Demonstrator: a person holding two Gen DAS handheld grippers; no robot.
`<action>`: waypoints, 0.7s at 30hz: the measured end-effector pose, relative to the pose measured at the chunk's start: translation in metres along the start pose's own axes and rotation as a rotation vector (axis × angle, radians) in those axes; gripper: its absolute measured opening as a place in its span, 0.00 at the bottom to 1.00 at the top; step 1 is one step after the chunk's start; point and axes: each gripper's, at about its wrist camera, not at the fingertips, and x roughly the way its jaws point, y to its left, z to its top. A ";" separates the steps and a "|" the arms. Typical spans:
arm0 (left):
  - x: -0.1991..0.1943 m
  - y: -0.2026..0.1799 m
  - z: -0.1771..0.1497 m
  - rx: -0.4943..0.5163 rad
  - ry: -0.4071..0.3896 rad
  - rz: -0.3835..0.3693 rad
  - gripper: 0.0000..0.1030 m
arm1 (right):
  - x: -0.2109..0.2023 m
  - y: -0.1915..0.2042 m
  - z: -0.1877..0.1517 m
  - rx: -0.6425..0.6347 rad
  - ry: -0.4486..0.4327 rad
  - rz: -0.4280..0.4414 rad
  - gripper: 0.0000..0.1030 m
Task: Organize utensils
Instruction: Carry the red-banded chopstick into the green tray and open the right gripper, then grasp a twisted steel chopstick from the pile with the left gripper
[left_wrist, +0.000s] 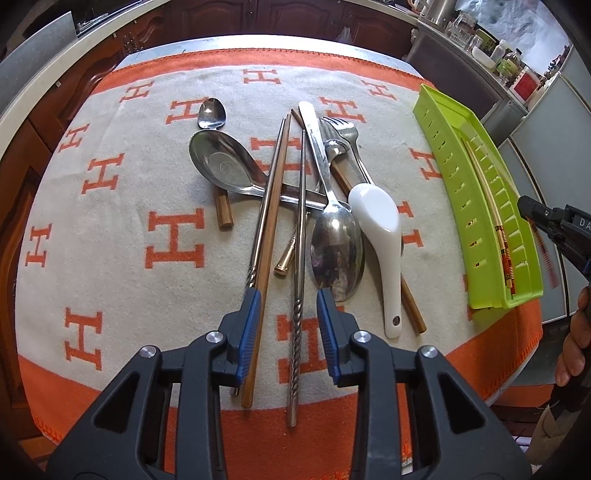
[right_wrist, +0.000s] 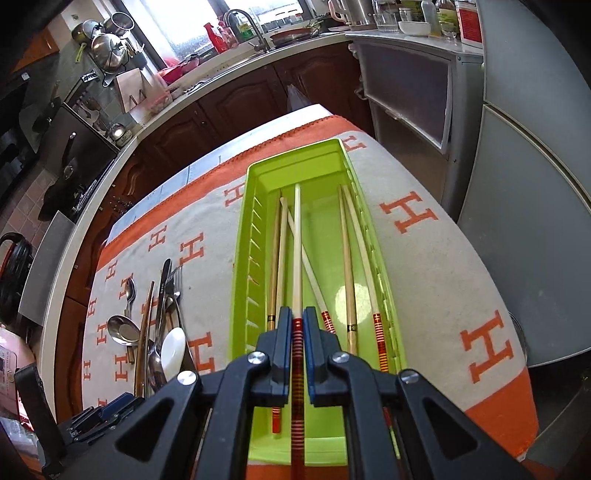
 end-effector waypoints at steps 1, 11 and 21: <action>0.000 0.000 0.000 0.000 0.001 0.001 0.26 | 0.000 0.000 -0.001 -0.002 -0.003 -0.003 0.07; 0.004 -0.008 0.000 0.022 0.016 0.006 0.16 | -0.001 -0.001 -0.001 -0.005 -0.006 0.004 0.07; 0.016 -0.015 0.001 0.059 0.027 0.052 0.04 | -0.002 0.001 -0.002 -0.010 -0.005 0.014 0.07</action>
